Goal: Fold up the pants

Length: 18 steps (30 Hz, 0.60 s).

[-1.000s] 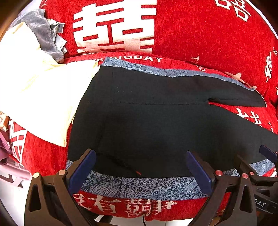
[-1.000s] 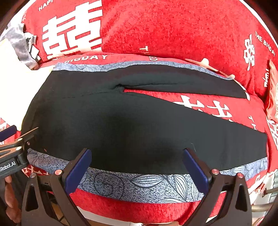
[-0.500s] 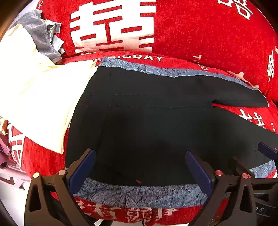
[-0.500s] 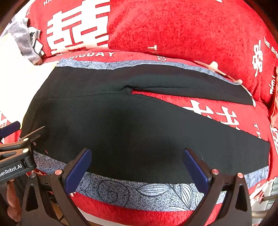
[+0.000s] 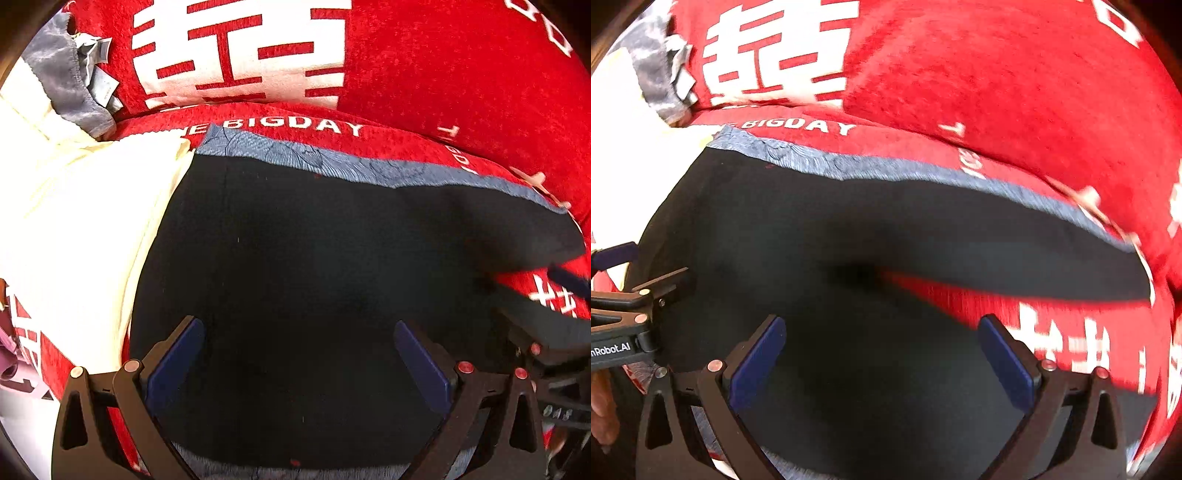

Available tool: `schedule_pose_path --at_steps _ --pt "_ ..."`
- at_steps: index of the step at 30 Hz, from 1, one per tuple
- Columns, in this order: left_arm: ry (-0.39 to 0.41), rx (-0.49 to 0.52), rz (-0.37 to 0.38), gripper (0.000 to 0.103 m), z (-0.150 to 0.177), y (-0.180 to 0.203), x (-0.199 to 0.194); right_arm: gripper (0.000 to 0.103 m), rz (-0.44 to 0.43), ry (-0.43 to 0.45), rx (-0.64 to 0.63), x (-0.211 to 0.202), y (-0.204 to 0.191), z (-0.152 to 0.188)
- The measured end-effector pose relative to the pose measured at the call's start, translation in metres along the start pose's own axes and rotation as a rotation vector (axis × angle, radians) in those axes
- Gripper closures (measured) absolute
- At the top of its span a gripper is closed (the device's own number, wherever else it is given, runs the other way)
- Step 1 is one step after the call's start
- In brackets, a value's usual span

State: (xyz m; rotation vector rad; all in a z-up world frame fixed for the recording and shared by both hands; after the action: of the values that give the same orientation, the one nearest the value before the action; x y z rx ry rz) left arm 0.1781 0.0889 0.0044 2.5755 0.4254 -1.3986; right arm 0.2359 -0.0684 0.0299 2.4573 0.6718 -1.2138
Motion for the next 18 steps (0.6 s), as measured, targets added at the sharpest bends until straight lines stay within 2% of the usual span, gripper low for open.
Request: schedule_pose_path --at_steps 3,9,14,18 --pt "-0.006 -0.011 -0.001 0.000 -0.008 0.002 0.011 0.000 -0.038 -0.001 -0.091 0.026 -0.001 -0.025" --pt "-0.035 -0.009 0.004 0.000 -0.016 0.011 0.037 0.000 -0.174 -0.024 -0.173 0.077 -0.012 -0.060" --pt "-0.045 0.004 0.004 0.000 -0.021 0.013 0.051 0.000 -0.243 -0.086 -0.239 0.120 -0.023 -0.073" --pt "-0.052 -0.023 0.015 0.000 -0.021 0.006 0.058 0.000 -0.274 -0.148 -0.306 0.156 -0.029 -0.078"
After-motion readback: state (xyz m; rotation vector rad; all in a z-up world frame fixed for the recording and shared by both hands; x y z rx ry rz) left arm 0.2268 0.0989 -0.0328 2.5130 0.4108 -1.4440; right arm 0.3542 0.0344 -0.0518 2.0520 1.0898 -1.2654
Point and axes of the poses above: each gripper's, at about its wrist camera, not at the fingertips, and x roughly the way its jaws point, y to its right, z to its underside, the point moved 7 cm from there along x, roughly the way its jaws point, and after that the axes turned 11 degrees about y, right-handed, at the moved point
